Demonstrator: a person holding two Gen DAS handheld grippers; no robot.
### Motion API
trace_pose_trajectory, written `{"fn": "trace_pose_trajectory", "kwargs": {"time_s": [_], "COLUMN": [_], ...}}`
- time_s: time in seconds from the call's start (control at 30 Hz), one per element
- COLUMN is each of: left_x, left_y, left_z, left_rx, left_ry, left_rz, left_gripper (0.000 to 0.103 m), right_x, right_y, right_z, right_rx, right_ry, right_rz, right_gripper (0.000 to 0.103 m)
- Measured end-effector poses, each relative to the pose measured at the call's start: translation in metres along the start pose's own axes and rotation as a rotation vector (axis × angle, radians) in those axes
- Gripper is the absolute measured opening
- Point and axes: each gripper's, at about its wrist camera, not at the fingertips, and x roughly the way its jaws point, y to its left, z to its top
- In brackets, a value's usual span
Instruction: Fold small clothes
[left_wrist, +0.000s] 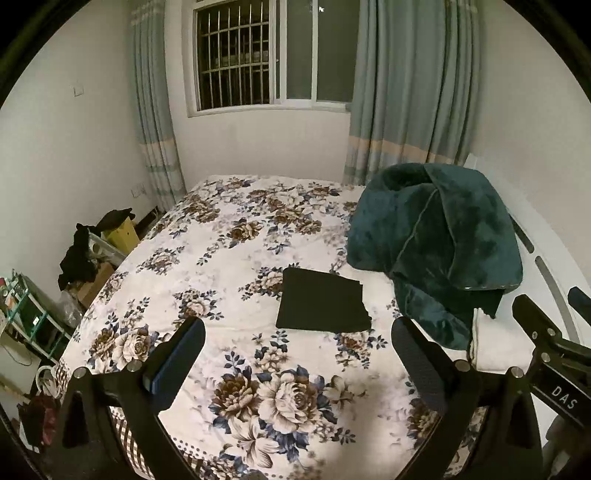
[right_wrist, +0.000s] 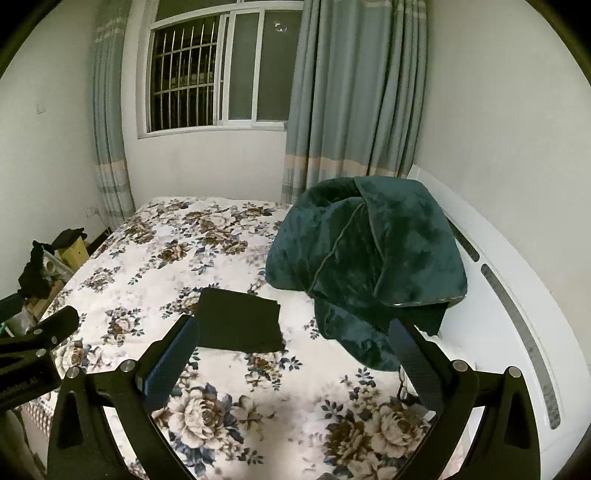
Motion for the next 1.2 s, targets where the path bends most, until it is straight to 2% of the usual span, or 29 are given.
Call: {"fn": "trace_pose_trajectory", "kwargs": {"time_s": [0.47,1.2], "left_x": [-0.026,-0.032], "left_y": [-0.003,-0.007], "left_z": [-0.011,-0.013], "left_rx": [-0.011,-0.002], "left_ry": [-0.027,-0.022], "left_rz": [0.011,0.020], "left_gripper": [0.103,0.103], "right_x": [-0.004,-0.009], "right_y": [-0.008,-0.010], "right_z": [-0.002,-0.007], "right_rx": [-0.007,0.004], "right_ry": [0.007,0.010], "right_rz": [0.043,0.042], "right_gripper": [0.103,0.103]}}
